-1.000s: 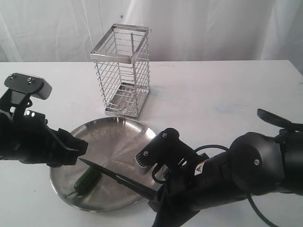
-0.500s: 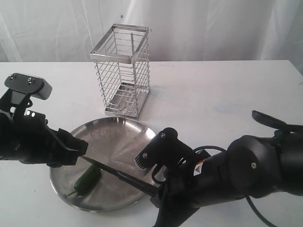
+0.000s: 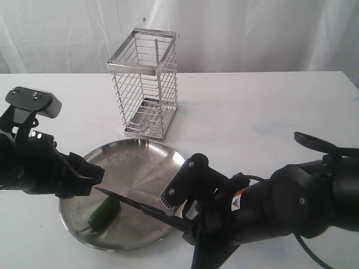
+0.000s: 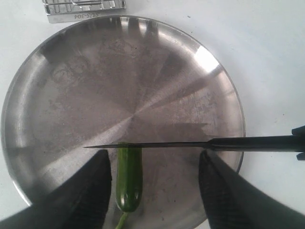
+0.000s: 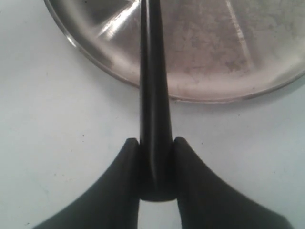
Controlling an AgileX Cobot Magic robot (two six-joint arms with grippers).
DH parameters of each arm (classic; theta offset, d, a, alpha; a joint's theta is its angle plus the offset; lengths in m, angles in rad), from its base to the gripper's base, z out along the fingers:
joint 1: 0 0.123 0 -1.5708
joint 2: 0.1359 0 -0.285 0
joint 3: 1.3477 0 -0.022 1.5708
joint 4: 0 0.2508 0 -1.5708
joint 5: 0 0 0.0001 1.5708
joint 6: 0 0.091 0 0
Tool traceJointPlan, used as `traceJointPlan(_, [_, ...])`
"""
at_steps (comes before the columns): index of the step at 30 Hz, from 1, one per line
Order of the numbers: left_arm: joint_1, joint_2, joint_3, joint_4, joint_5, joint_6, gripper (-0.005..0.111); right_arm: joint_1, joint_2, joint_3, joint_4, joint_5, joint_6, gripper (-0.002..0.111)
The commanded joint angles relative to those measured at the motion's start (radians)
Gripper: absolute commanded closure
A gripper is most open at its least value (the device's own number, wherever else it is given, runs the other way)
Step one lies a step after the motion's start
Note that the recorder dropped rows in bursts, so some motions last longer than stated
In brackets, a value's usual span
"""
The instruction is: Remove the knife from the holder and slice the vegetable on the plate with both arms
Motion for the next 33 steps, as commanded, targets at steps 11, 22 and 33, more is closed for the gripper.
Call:
traceJointPlan(11, [0.001, 0.121, -0.01, -0.06, -0.046, -0.004, 0.07, 0.001, 0.0, 0.004, 0.217, 0.01, 0.009, 0.108])
traceJointPlan(22, [0.001, 0.213, -0.074, -0.06, -0.035, -0.001, 0.09, 0.001, 0.0, 0.004, 0.217, 0.016, 0.011, 0.108])
traceJointPlan(33, [-0.001, 0.247, -0.077, -0.06, -0.039, -0.001, 0.107, 0.001, 0.0, 0.004, 0.217, 0.018, 0.011, 0.108])
